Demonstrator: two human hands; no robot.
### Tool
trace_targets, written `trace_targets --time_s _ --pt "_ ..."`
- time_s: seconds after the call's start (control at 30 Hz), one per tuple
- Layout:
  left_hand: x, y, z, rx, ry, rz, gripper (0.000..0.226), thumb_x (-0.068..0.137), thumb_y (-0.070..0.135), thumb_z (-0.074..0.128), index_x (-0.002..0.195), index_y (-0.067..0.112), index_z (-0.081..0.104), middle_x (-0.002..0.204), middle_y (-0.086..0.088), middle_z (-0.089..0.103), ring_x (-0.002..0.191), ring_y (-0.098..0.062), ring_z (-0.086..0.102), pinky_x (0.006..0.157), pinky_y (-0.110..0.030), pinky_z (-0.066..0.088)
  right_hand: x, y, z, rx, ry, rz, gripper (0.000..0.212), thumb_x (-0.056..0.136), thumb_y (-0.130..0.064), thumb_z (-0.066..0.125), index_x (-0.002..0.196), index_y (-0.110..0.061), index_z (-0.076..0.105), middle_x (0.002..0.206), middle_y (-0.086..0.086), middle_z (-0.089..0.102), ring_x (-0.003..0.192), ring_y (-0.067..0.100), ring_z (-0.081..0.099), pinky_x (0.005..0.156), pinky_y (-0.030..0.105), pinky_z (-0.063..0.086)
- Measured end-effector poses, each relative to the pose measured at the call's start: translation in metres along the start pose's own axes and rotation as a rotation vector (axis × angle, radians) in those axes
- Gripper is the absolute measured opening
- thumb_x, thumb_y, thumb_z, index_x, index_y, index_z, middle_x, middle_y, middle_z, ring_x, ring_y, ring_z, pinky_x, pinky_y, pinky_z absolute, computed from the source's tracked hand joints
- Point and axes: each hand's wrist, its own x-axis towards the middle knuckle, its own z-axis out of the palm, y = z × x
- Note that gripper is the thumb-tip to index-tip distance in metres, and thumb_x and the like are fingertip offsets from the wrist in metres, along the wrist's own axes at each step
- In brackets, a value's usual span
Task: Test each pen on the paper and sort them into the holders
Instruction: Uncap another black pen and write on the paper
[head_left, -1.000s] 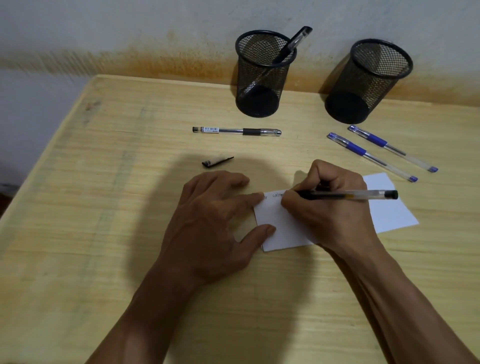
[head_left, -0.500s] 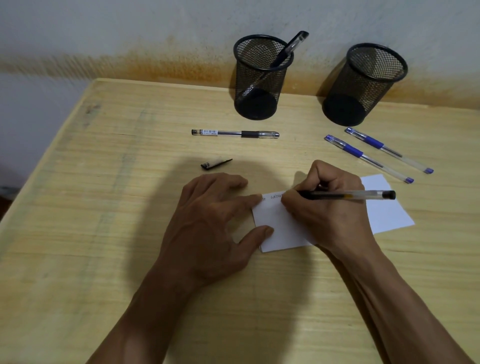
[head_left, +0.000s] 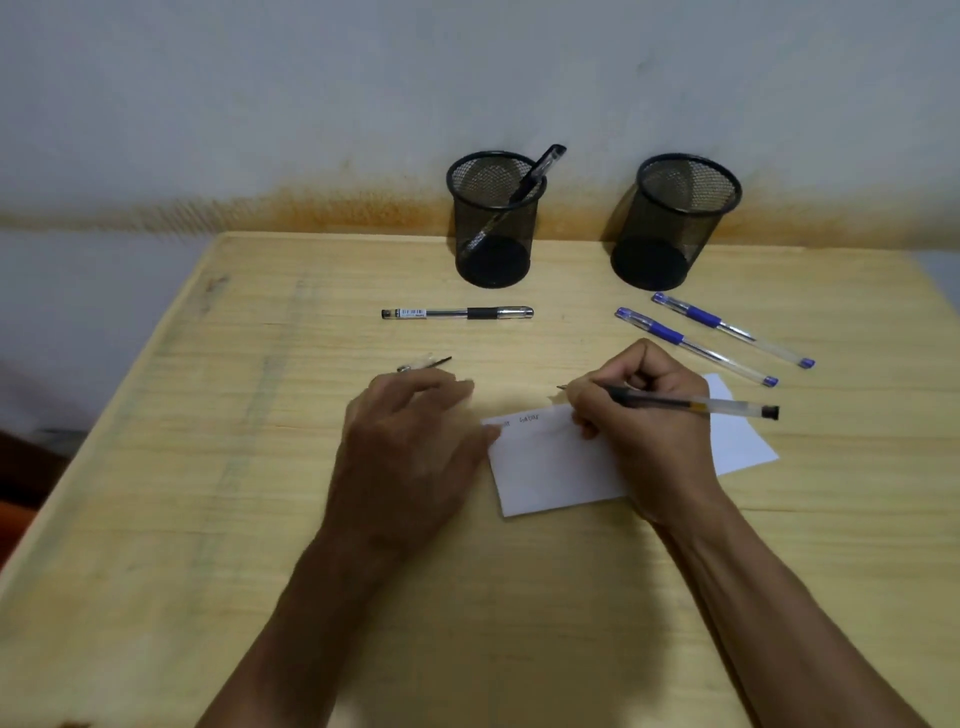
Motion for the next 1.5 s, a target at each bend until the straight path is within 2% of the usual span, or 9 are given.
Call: trace_targets --time_s 0.1,0.23,0.4,0.6,0.77,0.87,1.2,1.33,1.5 --pt "0.013 -0.002 -0.007 0.083 0.153 -0.172 0.031 0.092 0.028 0.059 0.117 0.013 0.068 0.118 -0.009 0.066 0.110 -0.029 0.057 0.091 -0.051 0.048 -0.002 -0.003 -0.002 0.006 -0.010 -0.001 0.009 0.082 0.001 0.071 0.081 -0.004 0.065 0.069 0.006 0.072 0.061 0.012 0.065 0.064 0.023 0.058" --pt "0.022 -0.001 -0.010 0.138 0.112 -0.360 0.031 0.096 0.027 0.055 0.123 0.015 0.066 0.121 -0.011 0.063 0.117 -0.033 0.050 0.100 -0.049 0.042 -0.003 -0.007 -0.002 0.038 0.000 0.028 0.010 0.082 0.000 0.075 0.088 0.001 0.067 0.074 0.006 0.073 0.061 0.006 0.068 0.058 0.017 0.055" --pt "0.024 -0.004 -0.005 0.205 0.057 -0.337 0.019 0.094 0.027 0.061 0.105 0.017 0.074 0.113 -0.008 0.065 0.110 -0.034 0.053 0.094 -0.046 0.042 -0.007 -0.011 -0.006 0.033 -0.061 0.053 0.012 0.084 0.001 0.074 0.093 -0.006 0.073 0.085 0.000 0.074 0.074 -0.001 0.070 0.061 0.012 0.053" --pt "0.018 0.006 -0.009 0.182 0.123 -0.256 0.004 0.090 0.017 0.065 0.091 0.016 0.069 0.099 0.000 0.065 0.097 -0.028 0.055 0.083 -0.039 0.038 -0.015 -0.030 -0.005 0.181 -0.005 0.095 0.015 0.083 -0.008 0.080 0.094 -0.016 0.073 0.083 -0.003 0.078 0.078 0.013 0.075 0.063 0.022 0.059" --pt "0.007 0.050 -0.030 -0.307 0.247 -0.347 0.008 0.093 0.020 0.064 0.092 0.027 0.067 0.092 0.012 0.067 0.090 -0.003 0.061 0.076 -0.023 0.047 -0.034 -0.061 -0.016 0.183 -0.031 -0.008 0.017 0.081 -0.011 0.082 0.093 -0.020 0.075 0.087 -0.008 0.079 0.080 0.007 0.075 0.071 0.021 0.060" --pt "-0.002 0.074 -0.038 -0.457 0.217 -0.316 0.011 0.093 0.015 0.064 0.091 0.025 0.068 0.091 0.009 0.069 0.088 -0.003 0.063 0.071 -0.009 0.045 -0.047 -0.071 -0.022 0.172 -0.093 -0.047 0.013 0.087 -0.015 0.077 0.097 -0.023 0.076 0.090 -0.004 0.080 0.083 0.010 0.076 0.077 0.028 0.062" --pt "-0.025 0.090 -0.049 -0.506 0.159 -0.142 0.012 0.093 0.009 0.065 0.095 0.019 0.071 0.091 0.007 0.068 0.091 -0.013 0.066 0.081 -0.019 0.049 -0.067 -0.078 -0.028 -0.019 -0.098 -0.194 0.005 0.090 -0.026 0.071 0.088 -0.022 0.074 0.073 -0.007 0.074 0.074 0.006 0.074 0.057 0.016 0.056" --pt "-0.028 0.091 -0.050 -0.497 0.153 -0.101 0.009 0.093 0.014 0.064 0.095 0.020 0.070 0.091 0.009 0.068 0.091 -0.014 0.066 0.081 -0.021 0.050 -0.069 -0.076 -0.026 -0.048 -0.130 -0.198 0.010 0.090 -0.026 0.073 0.087 -0.017 0.075 0.072 -0.004 0.075 0.073 0.009 0.074 0.060 0.022 0.058" --pt "-0.028 0.093 -0.052 -0.502 0.133 -0.074 0.014 0.093 0.010 0.065 0.098 0.021 0.071 0.094 0.009 0.069 0.094 -0.015 0.067 0.083 -0.023 0.051 -0.068 -0.074 -0.022 -0.127 -0.134 -0.195 0.011 0.087 -0.037 0.074 0.085 -0.027 0.077 0.079 -0.017 0.075 0.084 0.003 0.070 0.071 0.030 0.060"
